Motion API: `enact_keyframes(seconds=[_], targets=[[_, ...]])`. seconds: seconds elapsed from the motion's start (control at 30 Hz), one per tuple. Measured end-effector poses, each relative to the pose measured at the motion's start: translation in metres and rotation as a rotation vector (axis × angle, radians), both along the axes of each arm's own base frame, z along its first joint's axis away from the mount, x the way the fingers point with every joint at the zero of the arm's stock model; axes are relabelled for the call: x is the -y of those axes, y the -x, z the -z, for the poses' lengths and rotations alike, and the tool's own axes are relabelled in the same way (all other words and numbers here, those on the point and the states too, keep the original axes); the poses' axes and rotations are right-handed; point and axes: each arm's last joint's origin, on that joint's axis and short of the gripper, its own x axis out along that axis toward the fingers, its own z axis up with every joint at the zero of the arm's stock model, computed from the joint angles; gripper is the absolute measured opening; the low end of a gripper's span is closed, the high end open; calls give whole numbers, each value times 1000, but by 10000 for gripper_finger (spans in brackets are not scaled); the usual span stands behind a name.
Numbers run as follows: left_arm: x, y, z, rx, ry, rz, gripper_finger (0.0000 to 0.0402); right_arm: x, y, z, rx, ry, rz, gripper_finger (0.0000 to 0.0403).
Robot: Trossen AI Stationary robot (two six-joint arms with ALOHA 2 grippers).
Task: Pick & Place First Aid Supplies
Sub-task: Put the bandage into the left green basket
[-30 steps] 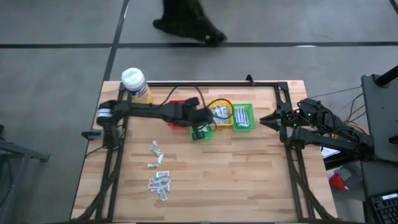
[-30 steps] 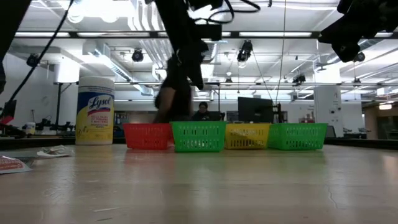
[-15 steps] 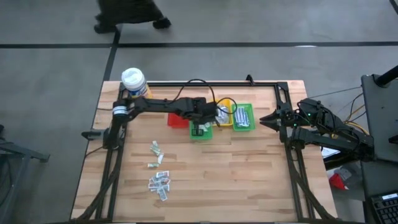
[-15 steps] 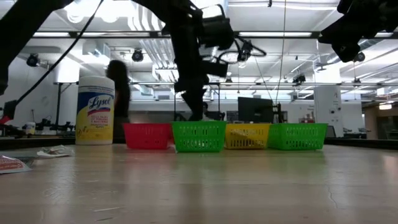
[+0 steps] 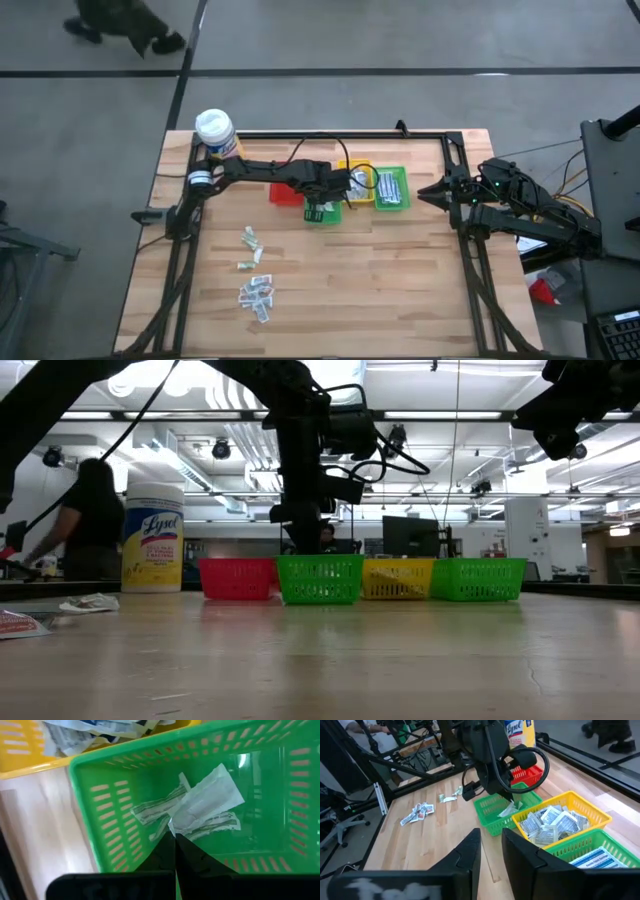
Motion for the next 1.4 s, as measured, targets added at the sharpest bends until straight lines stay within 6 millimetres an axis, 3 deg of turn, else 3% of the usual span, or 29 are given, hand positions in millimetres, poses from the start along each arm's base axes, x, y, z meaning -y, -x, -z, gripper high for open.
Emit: enact_keyframes(seconds=[0.3,0.6,0.9,1.1,1.4], targets=[[0,2,6,-23,9,4,0,0,0,0,0,0,0,87],[0,3,9,-26,5,-12,3,0,0,0,0,0,0,72],[0,2,7,-10,10,-41,82,0,0,0,1,0,0,74],[1,6,-20,24,12,-67,129,0,0,0,1,0,0,83],[7,26,-75,42,70,-297,135,0,0,0,1,1,0,81]])
